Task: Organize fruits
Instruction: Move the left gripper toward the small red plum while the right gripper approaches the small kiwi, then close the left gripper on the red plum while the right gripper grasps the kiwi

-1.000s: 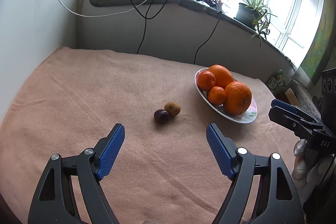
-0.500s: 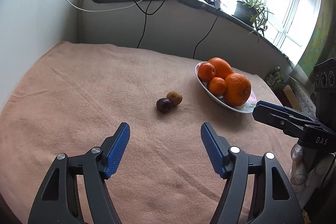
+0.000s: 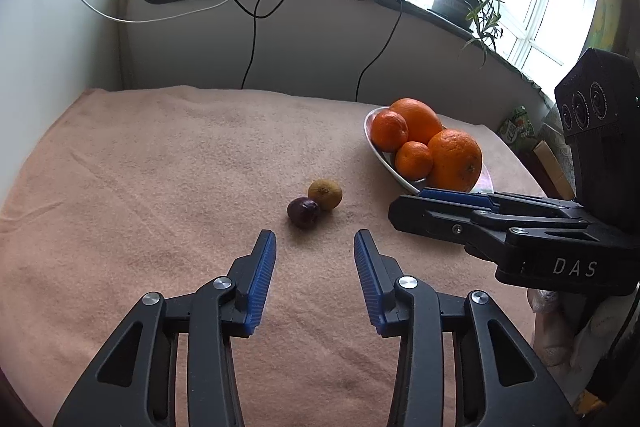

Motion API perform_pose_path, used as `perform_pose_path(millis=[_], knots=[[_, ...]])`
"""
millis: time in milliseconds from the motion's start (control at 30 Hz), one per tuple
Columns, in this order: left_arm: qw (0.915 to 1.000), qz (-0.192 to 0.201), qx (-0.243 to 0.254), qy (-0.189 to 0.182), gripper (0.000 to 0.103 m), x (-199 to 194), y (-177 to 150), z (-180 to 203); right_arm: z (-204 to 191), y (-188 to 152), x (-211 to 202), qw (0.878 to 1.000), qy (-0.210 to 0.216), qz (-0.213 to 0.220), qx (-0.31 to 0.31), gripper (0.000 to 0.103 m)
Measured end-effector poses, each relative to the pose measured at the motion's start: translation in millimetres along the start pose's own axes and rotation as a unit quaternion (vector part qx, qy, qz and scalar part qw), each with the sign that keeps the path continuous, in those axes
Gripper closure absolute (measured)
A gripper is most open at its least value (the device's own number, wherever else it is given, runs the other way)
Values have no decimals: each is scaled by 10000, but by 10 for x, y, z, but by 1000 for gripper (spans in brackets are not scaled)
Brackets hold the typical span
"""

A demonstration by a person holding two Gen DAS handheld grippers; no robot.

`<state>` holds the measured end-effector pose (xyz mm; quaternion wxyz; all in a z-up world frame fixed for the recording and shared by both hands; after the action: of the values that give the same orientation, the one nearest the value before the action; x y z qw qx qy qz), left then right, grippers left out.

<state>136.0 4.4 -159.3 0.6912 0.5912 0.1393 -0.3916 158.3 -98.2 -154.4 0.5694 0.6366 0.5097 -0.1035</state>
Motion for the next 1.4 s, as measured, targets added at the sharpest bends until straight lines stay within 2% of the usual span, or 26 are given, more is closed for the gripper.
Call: perform_pose_path(millis=[200, 400, 600, 800, 1233, 1400], knots=[[9997, -130, 199, -32, 72, 137, 43, -30, -36, 63, 184, 9996, -34, -101, 251, 66], [9990, -281, 343, -91, 72, 279, 60, -71, 51, 64, 340, 9969, -191, -180, 739, 71], [9977, -399, 524, -178, 72, 390, 72, -60, 151, 46, 473, 9916, -222, -178, 1262, 71], [9969, -507, 514, -297, 72, 484, 68, -70, 202, 45, 534, 9877, -272, -181, 1529, 71], [9957, -685, 418, -468, 72, 634, 87, -60, 212, 104, 640, 9874, -338, -188, 1536, 71], [9957, -703, 405, -438, 78, 680, 116, -66, 219, 109, 629, 9880, -349, -175, 1497, 74]])
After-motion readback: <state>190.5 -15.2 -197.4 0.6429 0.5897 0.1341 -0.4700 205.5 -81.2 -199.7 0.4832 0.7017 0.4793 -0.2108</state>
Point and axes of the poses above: each gripper's, at about its wrist camera, not at the fingertips, and x roughly the way its jaws point, z to its right, y to its top, the point moved 9 cm from there along x, roughly the way its jaws point, and after that the axes turned 1 degree about -x, right-handed, at the moved point
